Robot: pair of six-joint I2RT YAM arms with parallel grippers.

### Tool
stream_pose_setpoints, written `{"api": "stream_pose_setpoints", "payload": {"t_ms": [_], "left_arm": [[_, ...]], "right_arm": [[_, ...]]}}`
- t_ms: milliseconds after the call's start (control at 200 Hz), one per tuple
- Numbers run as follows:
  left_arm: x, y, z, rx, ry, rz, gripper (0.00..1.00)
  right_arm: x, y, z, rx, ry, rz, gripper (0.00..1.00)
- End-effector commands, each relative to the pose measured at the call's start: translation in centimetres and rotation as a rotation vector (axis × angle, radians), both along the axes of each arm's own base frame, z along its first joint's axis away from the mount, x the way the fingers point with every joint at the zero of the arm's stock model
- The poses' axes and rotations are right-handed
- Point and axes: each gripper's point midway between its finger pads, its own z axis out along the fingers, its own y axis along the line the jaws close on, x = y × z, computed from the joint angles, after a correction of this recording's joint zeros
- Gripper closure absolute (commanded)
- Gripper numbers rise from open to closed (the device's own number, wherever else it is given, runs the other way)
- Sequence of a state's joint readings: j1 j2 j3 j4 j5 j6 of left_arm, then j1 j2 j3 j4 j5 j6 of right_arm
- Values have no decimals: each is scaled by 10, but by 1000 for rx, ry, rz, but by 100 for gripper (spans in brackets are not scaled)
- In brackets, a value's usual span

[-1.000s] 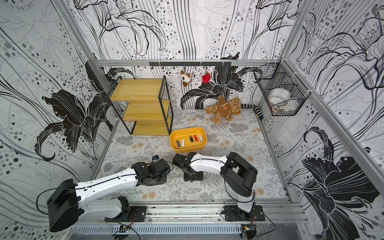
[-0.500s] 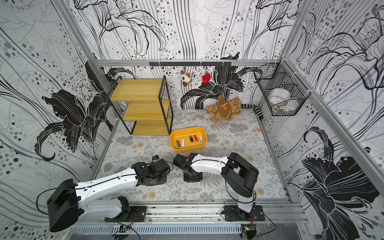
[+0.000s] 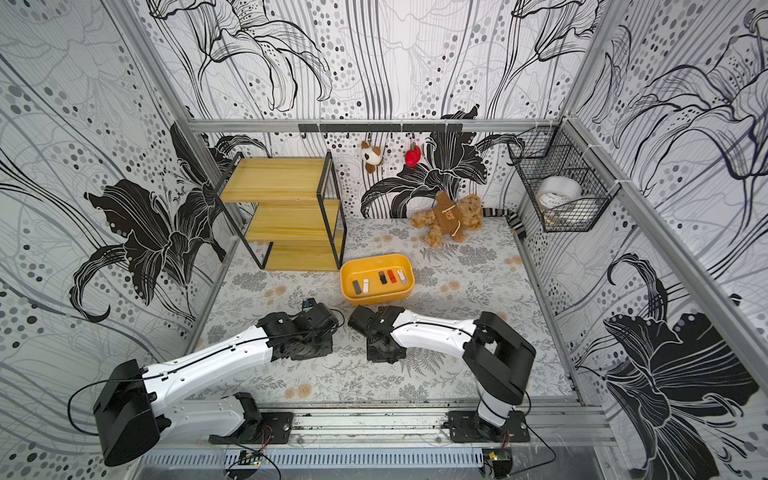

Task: Put the usb flash drive into the storage box
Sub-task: Pick up the USB flash from the center of the board, then place the USB flash in the storage box.

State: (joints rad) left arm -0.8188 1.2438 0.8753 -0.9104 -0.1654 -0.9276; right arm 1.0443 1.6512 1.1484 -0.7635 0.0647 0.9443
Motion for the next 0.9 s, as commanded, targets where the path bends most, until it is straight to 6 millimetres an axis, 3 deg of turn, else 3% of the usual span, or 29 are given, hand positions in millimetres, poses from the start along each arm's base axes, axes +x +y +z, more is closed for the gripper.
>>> {"api": "stream_pose_setpoints", "payload": {"t_ms": [0,95,225,356,656,897], "left_arm": [[17,10,16,32,-18,-6,100],[36,11,30,26,-36,1,100],[61,13,44,31,-44,4,100],[82,18,53,22,-52,17,100],[95,30,48,18,-38,34,100],[92,31,35,13,-14,34,100]], "right_arm": [[20,5,62,39,-114,23,100],[39,3,86,31,-147,37,100],[87,-7,108,39,-189,26,100],[138,-6,103,9,-200,42,100],[221,11,53,-24,-177,92,100],[257,25,15,-43,-183,107,100]]}}
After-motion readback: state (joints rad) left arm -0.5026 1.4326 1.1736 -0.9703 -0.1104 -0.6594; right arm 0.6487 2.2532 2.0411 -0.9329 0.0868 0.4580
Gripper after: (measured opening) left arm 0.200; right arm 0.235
